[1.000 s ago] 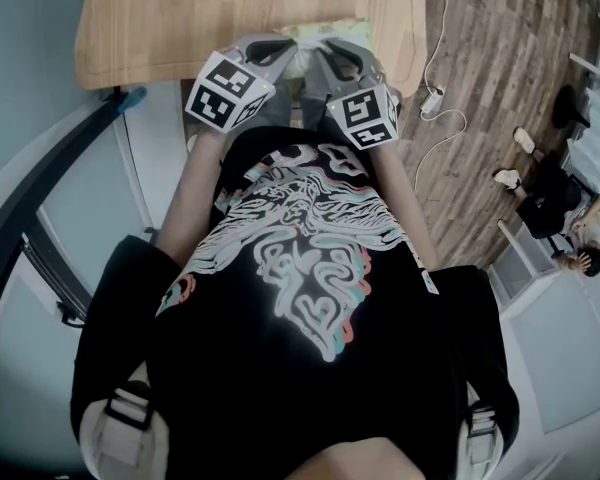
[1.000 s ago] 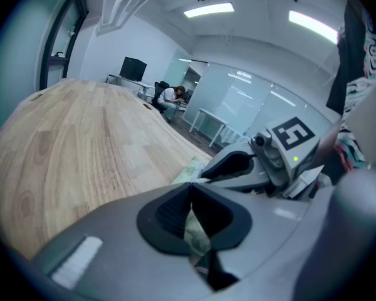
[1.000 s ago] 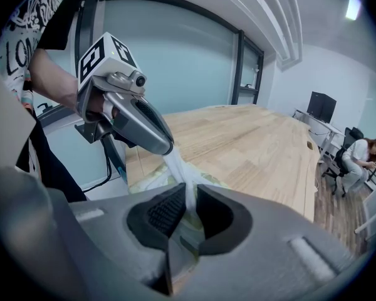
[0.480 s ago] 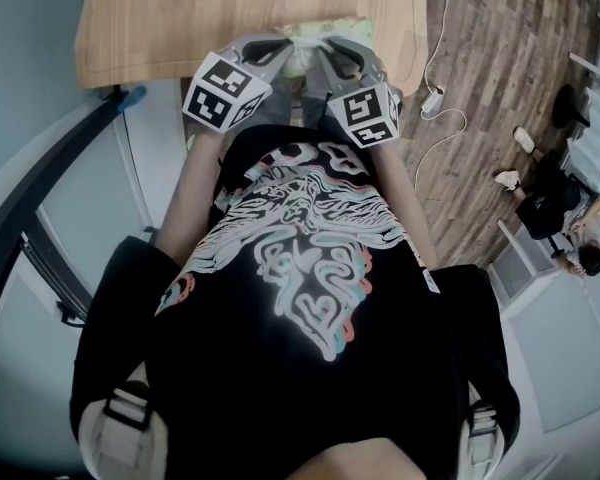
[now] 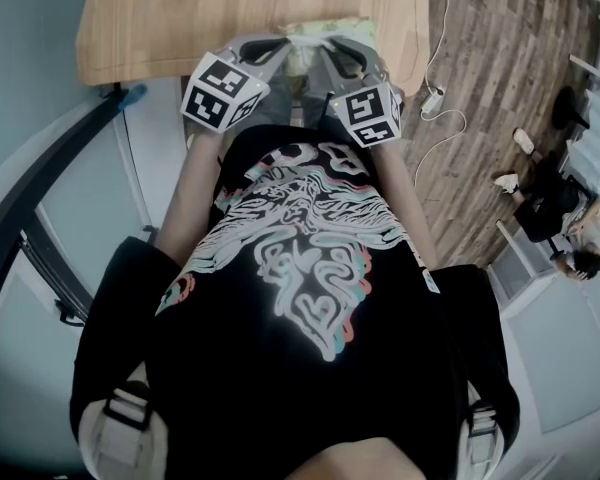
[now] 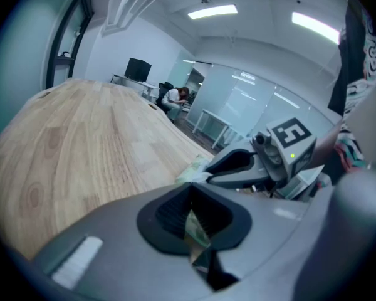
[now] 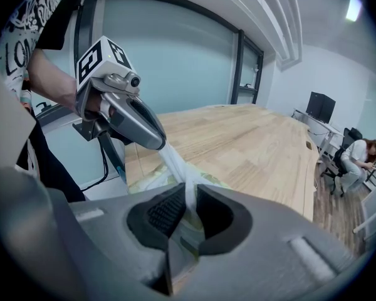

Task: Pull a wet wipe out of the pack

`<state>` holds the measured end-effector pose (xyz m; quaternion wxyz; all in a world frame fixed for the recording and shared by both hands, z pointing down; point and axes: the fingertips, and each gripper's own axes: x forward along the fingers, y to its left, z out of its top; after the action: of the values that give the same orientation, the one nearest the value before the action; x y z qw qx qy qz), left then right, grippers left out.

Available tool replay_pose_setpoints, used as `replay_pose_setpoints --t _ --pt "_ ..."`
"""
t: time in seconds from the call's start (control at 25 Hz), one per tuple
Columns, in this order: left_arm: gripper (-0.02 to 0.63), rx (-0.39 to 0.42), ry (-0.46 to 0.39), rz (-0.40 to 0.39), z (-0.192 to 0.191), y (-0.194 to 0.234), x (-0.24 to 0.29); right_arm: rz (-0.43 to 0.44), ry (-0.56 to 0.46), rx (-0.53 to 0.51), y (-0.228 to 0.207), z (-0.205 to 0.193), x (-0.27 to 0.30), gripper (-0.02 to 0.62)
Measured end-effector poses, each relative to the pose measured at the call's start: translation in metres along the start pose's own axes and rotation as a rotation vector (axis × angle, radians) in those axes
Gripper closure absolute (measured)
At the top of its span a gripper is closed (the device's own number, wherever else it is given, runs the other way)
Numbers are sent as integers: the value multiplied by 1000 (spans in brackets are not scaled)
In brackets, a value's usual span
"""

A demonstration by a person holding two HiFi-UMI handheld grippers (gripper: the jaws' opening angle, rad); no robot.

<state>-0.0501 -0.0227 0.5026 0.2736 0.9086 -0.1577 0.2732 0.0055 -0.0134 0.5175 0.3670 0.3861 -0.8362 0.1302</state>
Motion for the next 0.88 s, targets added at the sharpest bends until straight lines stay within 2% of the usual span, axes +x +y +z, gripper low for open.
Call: replay_pose_setpoints --t 0.88 --pt "617 -6 -8 29 -8 8 -10 -1 -3 20 3 -1 2 541"
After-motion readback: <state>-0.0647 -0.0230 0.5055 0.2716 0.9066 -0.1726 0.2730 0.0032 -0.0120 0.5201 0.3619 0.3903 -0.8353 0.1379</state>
